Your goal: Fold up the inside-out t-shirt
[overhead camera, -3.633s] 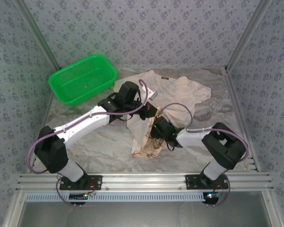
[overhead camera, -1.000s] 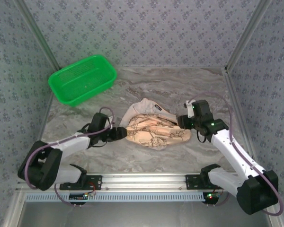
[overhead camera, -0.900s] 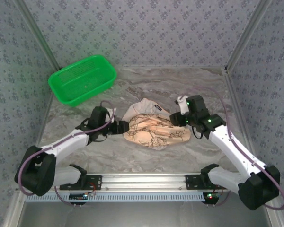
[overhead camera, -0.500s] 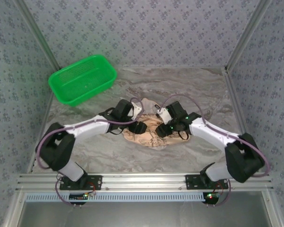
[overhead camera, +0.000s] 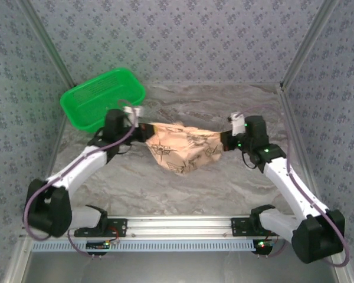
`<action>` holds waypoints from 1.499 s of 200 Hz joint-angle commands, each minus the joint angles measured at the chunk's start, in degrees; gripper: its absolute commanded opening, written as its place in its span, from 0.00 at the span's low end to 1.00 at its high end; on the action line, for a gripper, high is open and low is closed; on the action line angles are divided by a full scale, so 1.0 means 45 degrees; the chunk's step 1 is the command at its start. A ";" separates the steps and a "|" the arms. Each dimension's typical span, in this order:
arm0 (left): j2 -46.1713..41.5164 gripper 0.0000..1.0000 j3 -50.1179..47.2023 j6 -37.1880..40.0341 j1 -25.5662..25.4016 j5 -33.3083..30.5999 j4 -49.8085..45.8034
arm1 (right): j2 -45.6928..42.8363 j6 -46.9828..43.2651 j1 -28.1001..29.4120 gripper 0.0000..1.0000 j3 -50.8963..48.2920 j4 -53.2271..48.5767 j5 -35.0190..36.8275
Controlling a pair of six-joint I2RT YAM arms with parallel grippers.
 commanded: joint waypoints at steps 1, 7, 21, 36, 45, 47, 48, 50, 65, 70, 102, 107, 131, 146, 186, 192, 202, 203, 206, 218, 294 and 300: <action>0.0760 0.02 -0.1818 -0.3097 0.0206 0.0396 0.1309 | 0.1144 0.1980 -0.0965 0.00 -0.0758 -0.1803 0.0996; 0.1195 0.12 -0.2260 -0.3419 0.0204 0.0323 0.1741 | 0.1337 0.2238 -0.0964 0.00 -0.1102 -0.1524 0.0810; 0.2252 0.17 -0.3352 -0.4060 0.0151 0.0748 0.3860 | 0.1439 0.2723 -0.0716 0.03 -0.1762 -0.0838 0.0852; 0.2658 0.33 -0.3653 -0.3385 -0.0189 0.0659 0.3867 | 0.1452 0.2378 -0.0244 0.29 -0.1657 -0.0848 0.0917; 0.2474 0.50 -0.3357 -0.2497 -0.0567 0.0551 0.2897 | 0.1401 0.1558 0.0199 0.42 -0.1284 -0.1192 0.0859; 0.2367 0.52 -0.3272 -0.2271 -0.0668 0.0544 0.2612 | 0.1389 0.1335 0.0315 0.44 -0.1177 -0.1287 0.0866; 0.2326 0.53 -0.3222 -0.2166 -0.0720 0.0533 0.2470 | 0.1384 0.1229 0.0366 0.44 -0.1126 -0.1348 0.0867; 0.2242 0.54 -0.3121 -0.1920 -0.0818 0.0510 0.2193 | 0.1380 0.1018 0.0478 0.45 -0.1001 -0.1467 0.0878; 0.1471 0.60 -0.2209 -0.0315 -0.1515 0.0039 -0.0049 | 0.1412 -0.0738 0.1440 0.49 -0.0060 -0.2270 0.0946; 0.1234 0.60 -0.1890 0.0087 -0.1675 -0.0159 -0.0674 | 0.1460 -0.1267 0.1823 0.50 0.0269 -0.2470 0.1063; 0.0568 0.59 -0.0082 0.1815 -0.2726 -0.1876 -0.2913 | 0.2775 -0.1924 0.3002 0.52 0.1980 -0.2905 0.1729; 0.0686 0.60 0.0187 0.2076 -0.2975 -0.2090 -0.3023 | 0.3063 -0.1717 0.3000 0.52 0.2153 -0.2841 0.1661; 0.2226 0.61 0.1398 0.2486 -0.3425 -0.2634 -0.3260 | 0.4452 -0.0427 0.2803 0.52 0.2492 -0.2347 0.1088; 0.3366 0.62 0.2030 0.2691 -0.3590 -0.3192 -0.3115 | 0.5113 0.0470 0.2659 0.52 0.2414 -0.1906 0.0863; 0.6435 0.69 0.4522 0.3983 -0.4253 -0.6047 -0.3671 | 0.6445 0.1819 0.2516 0.51 0.1896 -0.0406 0.0985; 0.6896 0.69 0.4964 0.4114 -0.4285 -0.6312 -0.3883 | 0.6676 0.1863 0.2557 0.49 0.1904 -0.0291 0.0736; 0.7614 0.64 0.5624 0.4120 -0.4236 -0.6600 -0.4234 | 0.6972 0.1838 0.2657 0.45 0.1946 -0.0128 0.0334; 0.7734 0.63 0.5689 0.4106 -0.4236 -0.6604 -0.4273 | 0.6997 0.1832 0.2670 0.44 0.1929 -0.0095 0.0279; 0.7896 0.60 0.5883 0.4053 -0.4204 -0.6592 -0.4388 | 0.7039 0.1798 0.2697 0.41 0.1907 0.0022 0.0123; 0.8164 0.37 0.6395 0.3417 -0.3967 -0.6111 -0.4641 | 0.6968 0.1711 0.2729 0.24 0.1732 0.0465 -0.0562; 0.4294 0.04 0.4294 -0.2627 -0.1609 -0.0343 -0.0982 | 0.1315 -0.2353 0.2351 0.00 0.1667 0.2015 -0.3464; 0.4220 0.05 0.4037 -0.2824 -0.1438 -0.0299 -0.0946 | 0.0964 -0.3221 0.2748 0.00 0.1721 0.1410 -0.3351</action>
